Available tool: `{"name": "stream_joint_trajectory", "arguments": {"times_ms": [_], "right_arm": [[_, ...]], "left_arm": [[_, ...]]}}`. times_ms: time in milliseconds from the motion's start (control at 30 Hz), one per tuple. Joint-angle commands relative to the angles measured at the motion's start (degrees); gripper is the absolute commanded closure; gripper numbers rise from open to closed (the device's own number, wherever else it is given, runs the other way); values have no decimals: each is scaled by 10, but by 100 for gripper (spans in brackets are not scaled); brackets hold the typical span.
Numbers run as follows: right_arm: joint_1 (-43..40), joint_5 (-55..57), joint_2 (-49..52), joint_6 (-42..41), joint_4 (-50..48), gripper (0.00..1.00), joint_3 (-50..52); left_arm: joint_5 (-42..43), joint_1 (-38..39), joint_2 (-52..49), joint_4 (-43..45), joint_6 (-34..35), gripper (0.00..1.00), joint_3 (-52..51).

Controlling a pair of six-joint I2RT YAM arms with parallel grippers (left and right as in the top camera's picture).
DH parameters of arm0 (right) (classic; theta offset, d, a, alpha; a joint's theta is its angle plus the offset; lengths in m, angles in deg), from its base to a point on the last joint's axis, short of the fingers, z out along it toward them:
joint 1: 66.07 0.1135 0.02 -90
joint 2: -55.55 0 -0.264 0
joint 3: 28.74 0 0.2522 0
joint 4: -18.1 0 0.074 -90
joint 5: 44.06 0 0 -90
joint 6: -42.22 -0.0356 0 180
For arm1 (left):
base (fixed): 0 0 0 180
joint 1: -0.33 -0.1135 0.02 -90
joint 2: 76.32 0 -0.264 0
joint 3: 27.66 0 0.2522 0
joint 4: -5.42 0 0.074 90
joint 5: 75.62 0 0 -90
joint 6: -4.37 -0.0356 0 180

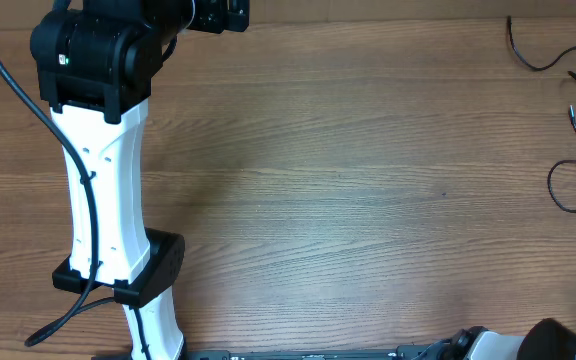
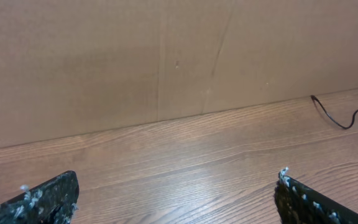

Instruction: Untangle cables

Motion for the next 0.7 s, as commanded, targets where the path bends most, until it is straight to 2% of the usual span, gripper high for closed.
{"name": "stream_joint_trajectory", "arguments": {"times_ms": [0, 267, 667], "right_arm": [[-39, 7, 3, -6, -26, 96, -6], [-124, -69, 21, -6, -84, 96, -6], [-194, -94, 118, -24, -82, 96, 32]], "left_arm": [[-8, 4, 17, -1, -15, 0, 9], [-7, 8, 17, -5, -14, 0, 9], [-8, 9, 17, -19, -19, 0, 9]]}}
